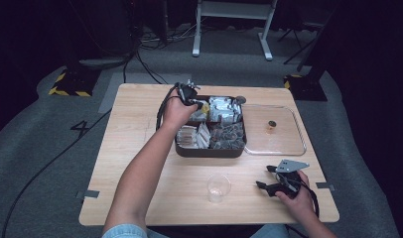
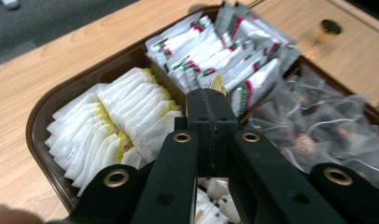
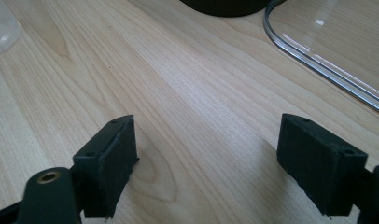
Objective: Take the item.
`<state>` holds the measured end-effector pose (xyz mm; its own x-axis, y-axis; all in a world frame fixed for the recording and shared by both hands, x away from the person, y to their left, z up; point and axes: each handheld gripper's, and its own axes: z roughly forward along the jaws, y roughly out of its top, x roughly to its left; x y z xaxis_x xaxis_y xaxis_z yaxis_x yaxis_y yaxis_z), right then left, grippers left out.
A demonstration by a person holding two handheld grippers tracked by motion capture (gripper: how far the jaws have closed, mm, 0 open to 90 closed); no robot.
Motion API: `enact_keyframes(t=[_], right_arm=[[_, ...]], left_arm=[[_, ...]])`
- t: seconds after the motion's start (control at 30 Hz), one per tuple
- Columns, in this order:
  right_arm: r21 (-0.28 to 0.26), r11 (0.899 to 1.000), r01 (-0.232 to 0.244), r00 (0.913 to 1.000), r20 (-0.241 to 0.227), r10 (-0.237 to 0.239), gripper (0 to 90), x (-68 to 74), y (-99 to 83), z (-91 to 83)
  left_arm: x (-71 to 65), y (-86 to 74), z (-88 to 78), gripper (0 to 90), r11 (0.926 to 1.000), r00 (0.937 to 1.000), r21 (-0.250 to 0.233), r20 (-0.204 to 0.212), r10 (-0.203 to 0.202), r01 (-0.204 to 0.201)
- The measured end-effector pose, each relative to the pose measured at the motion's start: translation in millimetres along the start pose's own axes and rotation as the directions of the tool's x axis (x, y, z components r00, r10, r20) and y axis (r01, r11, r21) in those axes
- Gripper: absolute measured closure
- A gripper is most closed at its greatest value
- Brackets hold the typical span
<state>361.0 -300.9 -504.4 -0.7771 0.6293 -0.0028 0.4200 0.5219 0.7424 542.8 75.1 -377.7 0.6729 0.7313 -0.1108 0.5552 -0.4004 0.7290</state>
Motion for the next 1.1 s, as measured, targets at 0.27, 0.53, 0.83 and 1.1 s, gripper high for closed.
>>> enact_keyframes(t=[0.27, 0.53, 0.83, 1.1], right_arm=[[0.000, 1.000, 0.001, 1.0000, 0.000, -0.001, 20.4, -0.1, 0.0, 0.0], [0.000, 1.000, 0.001, 1.0000, 0.000, -0.001, 20.4, 0.0, 0.0, 0.1], [-0.001, 1.000, 0.000, 1.0000, 0.000, 0.000, 20.4, 0.0, 0.0, 0.1], [-0.001, 1.000, 0.000, 1.0000, 0.000, 0.000, 20.4, 0.0, 0.0, 0.1]], left_arm=[[-8.2, 3.2, -30.9, 90.0, 0.9983, 0.9976, -0.031, 0.047, 0.051, -0.050], [-29.6, -1.5, -60.9, 90.0, 0.9911, 0.9882, -0.077, 0.100, 0.116, -0.109], [-59.4, -16.2, -89.1, 90.0, 0.9785, 0.9721, -0.097, 0.132, 0.194, -0.182], [-84.4, -32.4, -105.1, 90.0, 0.9682, 0.9530, -0.119, 0.186, 0.239, -0.220]])
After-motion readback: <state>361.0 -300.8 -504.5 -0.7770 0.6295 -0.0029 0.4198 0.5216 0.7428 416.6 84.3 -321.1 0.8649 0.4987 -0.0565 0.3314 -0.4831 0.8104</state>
